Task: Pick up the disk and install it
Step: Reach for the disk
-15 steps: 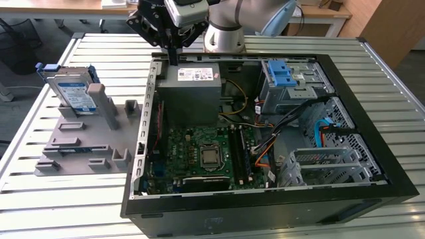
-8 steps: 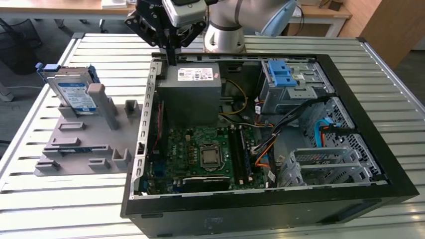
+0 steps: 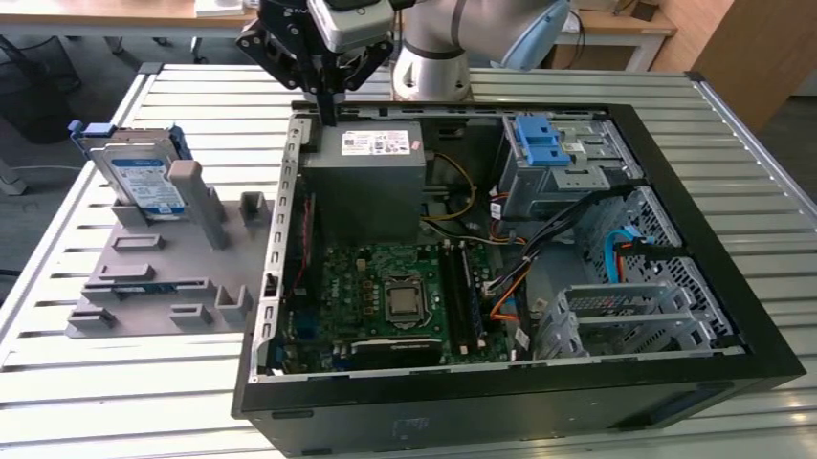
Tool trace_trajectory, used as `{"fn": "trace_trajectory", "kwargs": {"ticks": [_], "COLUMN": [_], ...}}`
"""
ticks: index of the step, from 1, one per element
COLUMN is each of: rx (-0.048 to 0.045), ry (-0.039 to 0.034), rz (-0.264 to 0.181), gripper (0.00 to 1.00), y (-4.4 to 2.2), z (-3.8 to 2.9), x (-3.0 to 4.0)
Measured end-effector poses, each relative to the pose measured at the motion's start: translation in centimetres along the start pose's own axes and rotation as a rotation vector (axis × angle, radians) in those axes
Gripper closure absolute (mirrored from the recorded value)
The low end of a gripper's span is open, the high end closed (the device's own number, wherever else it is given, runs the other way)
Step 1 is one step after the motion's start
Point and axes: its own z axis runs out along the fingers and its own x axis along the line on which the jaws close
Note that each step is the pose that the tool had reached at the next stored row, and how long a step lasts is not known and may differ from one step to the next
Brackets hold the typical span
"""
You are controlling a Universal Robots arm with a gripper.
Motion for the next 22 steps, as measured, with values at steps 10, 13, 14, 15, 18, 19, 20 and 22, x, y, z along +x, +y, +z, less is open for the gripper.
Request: {"fn": "trace_trajectory", "kwargs": {"ticks": [10,13,14,15,18,19,20,22], "rx": [0.0,0.0,0.0,0.0,0.0,0.0,0.0,0.0], "ry": [0.0,0.0,0.0,0.0,0.0,0.0,0.0,0.0], "rz": [0.0,0.0,0.0,0.0,0.0,0.0,0.0,0.0], "gripper": [0.89,0.89,0.89,0.89,0.89,0.89,0.89,0.89], "y": [-0.03,-0.03,-0.04,-0.04,-0.04,-0.05,-0.05,-0.06], "z": [-0.01,0.0,-0.01,-0.01,-0.01,-0.01,-0.01,-0.01], "x": [0.34,0.44,0.47,0.5,0.6,0.63,0.67,0.73]}}
